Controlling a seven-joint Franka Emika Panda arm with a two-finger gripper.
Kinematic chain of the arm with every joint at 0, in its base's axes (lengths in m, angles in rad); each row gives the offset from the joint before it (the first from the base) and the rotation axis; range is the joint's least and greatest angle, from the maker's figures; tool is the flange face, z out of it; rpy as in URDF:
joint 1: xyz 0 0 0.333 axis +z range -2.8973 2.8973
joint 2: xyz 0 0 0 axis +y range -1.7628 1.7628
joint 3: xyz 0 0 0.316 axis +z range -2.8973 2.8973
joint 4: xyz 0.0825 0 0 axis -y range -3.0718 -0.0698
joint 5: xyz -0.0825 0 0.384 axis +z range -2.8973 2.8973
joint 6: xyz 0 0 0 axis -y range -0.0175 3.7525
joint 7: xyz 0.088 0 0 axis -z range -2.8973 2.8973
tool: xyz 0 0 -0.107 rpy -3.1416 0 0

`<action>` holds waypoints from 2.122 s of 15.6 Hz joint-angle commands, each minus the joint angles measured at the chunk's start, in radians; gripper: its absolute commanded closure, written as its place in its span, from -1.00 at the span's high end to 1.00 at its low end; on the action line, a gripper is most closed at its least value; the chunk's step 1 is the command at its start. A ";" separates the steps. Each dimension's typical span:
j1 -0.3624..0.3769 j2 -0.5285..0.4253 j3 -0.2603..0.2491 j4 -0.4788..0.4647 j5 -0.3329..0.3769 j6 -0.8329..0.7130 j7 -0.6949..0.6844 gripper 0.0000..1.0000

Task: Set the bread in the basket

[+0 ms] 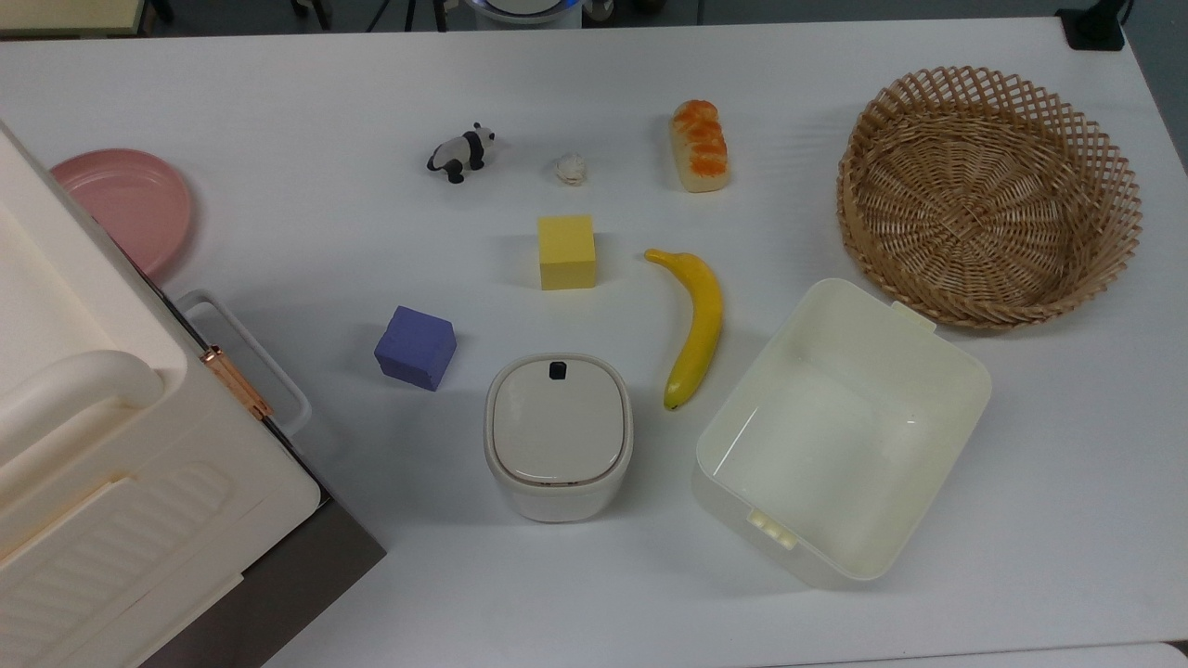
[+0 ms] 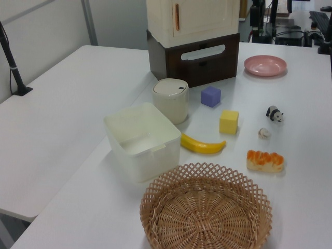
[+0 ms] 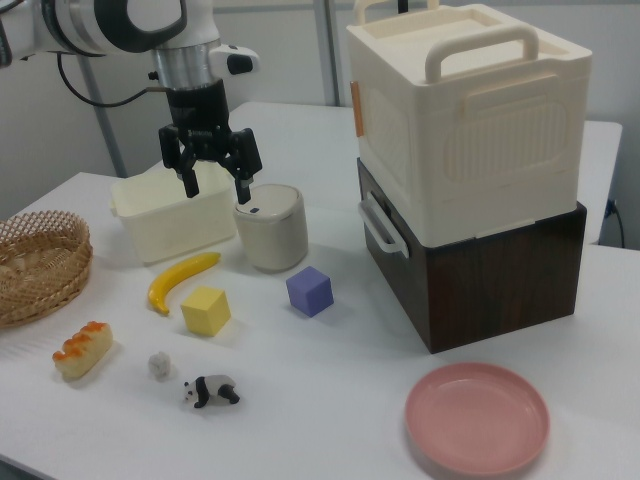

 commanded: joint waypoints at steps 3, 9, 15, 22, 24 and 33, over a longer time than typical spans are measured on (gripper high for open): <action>0.006 -0.009 -0.002 -0.007 -0.018 -0.013 0.009 1.00; 0.008 -0.009 -0.001 -0.010 -0.018 -0.015 0.006 1.00; 0.008 -0.007 0.002 -0.012 -0.018 -0.015 0.003 1.00; 0.014 0.003 0.004 -0.013 -0.018 -0.012 0.003 1.00; 0.014 0.003 0.004 -0.018 -0.016 0.007 0.003 1.00; 0.019 0.002 0.015 -0.045 -0.016 0.019 0.000 1.00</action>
